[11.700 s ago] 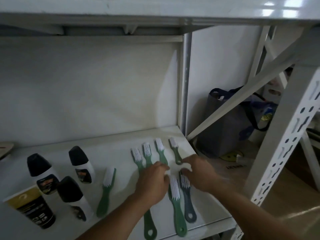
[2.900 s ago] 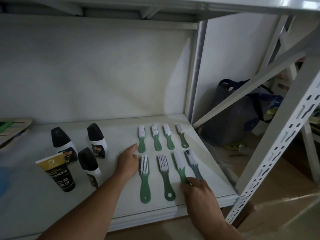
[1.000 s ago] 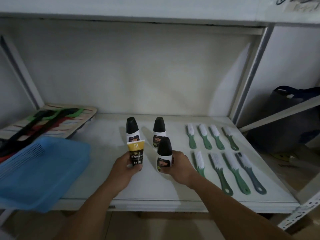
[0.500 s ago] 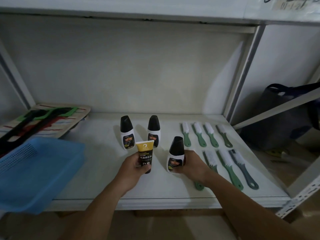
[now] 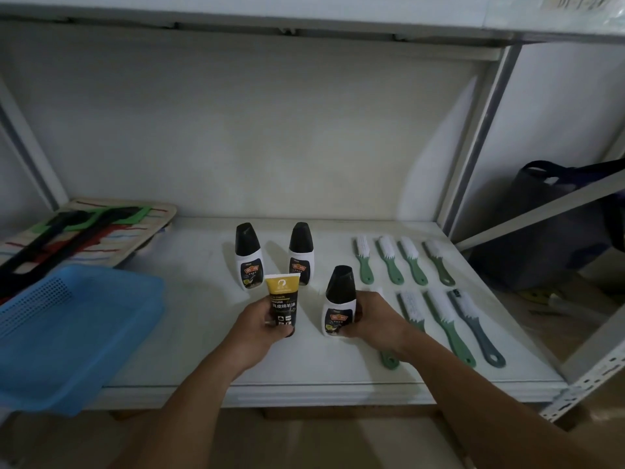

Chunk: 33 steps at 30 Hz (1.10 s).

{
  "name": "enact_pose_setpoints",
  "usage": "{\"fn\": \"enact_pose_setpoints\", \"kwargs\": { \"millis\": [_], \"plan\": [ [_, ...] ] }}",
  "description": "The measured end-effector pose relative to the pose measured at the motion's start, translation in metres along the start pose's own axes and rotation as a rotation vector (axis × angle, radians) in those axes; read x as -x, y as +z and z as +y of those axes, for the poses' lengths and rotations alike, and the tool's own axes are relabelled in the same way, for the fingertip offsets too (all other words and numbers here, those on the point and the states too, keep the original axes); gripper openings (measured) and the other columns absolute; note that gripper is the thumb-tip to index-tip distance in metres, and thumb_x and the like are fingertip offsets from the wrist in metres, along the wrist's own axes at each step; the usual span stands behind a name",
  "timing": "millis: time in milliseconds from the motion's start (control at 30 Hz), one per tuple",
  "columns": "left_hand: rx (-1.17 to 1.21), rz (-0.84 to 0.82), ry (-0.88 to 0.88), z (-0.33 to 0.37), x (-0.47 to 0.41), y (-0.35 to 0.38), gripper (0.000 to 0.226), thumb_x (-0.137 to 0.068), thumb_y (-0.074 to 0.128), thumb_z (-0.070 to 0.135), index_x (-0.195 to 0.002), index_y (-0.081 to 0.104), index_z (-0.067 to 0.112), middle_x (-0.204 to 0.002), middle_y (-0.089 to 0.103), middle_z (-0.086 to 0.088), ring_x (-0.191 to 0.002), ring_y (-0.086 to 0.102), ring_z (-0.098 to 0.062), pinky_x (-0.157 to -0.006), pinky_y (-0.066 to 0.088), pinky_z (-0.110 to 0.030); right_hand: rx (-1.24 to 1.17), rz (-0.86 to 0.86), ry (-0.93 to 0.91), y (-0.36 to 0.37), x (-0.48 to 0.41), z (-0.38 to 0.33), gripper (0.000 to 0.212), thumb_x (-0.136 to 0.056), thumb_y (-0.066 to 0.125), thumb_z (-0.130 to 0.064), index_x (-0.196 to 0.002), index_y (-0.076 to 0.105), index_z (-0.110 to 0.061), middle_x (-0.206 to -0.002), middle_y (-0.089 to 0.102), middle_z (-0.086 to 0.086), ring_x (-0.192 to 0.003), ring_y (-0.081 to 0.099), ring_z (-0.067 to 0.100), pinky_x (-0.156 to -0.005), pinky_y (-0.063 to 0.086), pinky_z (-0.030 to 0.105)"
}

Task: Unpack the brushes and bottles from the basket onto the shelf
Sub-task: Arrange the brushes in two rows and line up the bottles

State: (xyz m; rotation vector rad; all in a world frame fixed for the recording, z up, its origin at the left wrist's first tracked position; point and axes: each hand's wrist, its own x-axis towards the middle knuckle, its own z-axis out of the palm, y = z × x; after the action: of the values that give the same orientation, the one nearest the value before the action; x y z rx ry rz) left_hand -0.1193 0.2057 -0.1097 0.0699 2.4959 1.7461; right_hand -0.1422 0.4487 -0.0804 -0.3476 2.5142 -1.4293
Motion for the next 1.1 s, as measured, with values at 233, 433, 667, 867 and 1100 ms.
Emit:
{"fn": "enact_pose_setpoints", "kwargs": {
  "millis": [233, 433, 667, 867, 1100],
  "plan": [
    [-0.006, -0.005, -0.004, 0.001, 0.002, 0.002, 0.033, -0.085, 0.07, 0.011, -0.11, 0.064, 0.032, -0.106, 0.073, 0.006, -0.101, 0.066, -0.008, -0.091, 0.05, -0.032, 0.017, -0.025, 0.01, 0.0, 0.003, -0.002, 0.039, -0.076, 0.075, 0.002, -0.111, 0.066, -0.014, -0.107, 0.074, 0.003, -0.102, 0.068, 0.015, -0.091, 0.053, 0.032],
    [-0.014, 0.074, -0.03, -0.005, 0.002, -0.021, 0.045, -0.08, 0.064, -0.008, -0.112, 0.063, 0.024, -0.11, 0.07, 0.004, -0.107, 0.064, -0.01, -0.084, 0.049, -0.026, -0.064, 0.032, 0.003, -0.036, 0.002, -0.017, 0.076, -0.07, 0.038, 0.035, -0.131, 0.055, -0.009, -0.126, 0.065, 0.003, -0.113, 0.061, 0.008, -0.092, 0.05, 0.017],
    [-0.05, 0.477, -0.092, -0.009, -0.044, -0.072, 0.064, -0.072, 0.082, 0.005, -0.124, 0.048, 0.021, -0.111, 0.054, -0.001, -0.101, 0.055, -0.022, -0.073, 0.044, -0.029, -0.235, 0.051, 0.053, -0.056, -0.065, -0.044, 0.042, -0.084, 0.06, 0.02, -0.124, 0.054, 0.009, -0.122, 0.062, 0.029, -0.108, 0.063, 0.039, -0.098, 0.052, 0.046],
    [-0.057, 0.244, -0.029, 0.0, -0.089, -0.08, 0.045, -0.072, 0.076, -0.009, -0.11, 0.06, 0.01, -0.104, 0.071, -0.011, -0.1, 0.067, -0.03, -0.087, 0.053, -0.043, 0.044, -0.168, -0.027, -0.02, -0.127, -0.05, 0.05, -0.072, 0.082, -0.002, -0.118, 0.064, -0.007, -0.113, 0.071, 0.014, -0.101, 0.069, 0.025, -0.088, 0.056, 0.035],
    [0.043, 0.033, 0.003, 0.012, -0.102, -0.064, 0.044, -0.073, 0.072, -0.016, -0.115, 0.062, -0.007, -0.114, 0.069, -0.027, -0.106, 0.066, -0.042, -0.097, 0.05, -0.054, 0.115, -0.052, -0.08, -0.023, -0.136, -0.035, 0.033, -0.072, 0.083, -0.011, -0.103, 0.074, -0.012, -0.098, 0.077, 0.002, -0.091, 0.073, 0.016, -0.082, 0.056, 0.03]
  ]
}}
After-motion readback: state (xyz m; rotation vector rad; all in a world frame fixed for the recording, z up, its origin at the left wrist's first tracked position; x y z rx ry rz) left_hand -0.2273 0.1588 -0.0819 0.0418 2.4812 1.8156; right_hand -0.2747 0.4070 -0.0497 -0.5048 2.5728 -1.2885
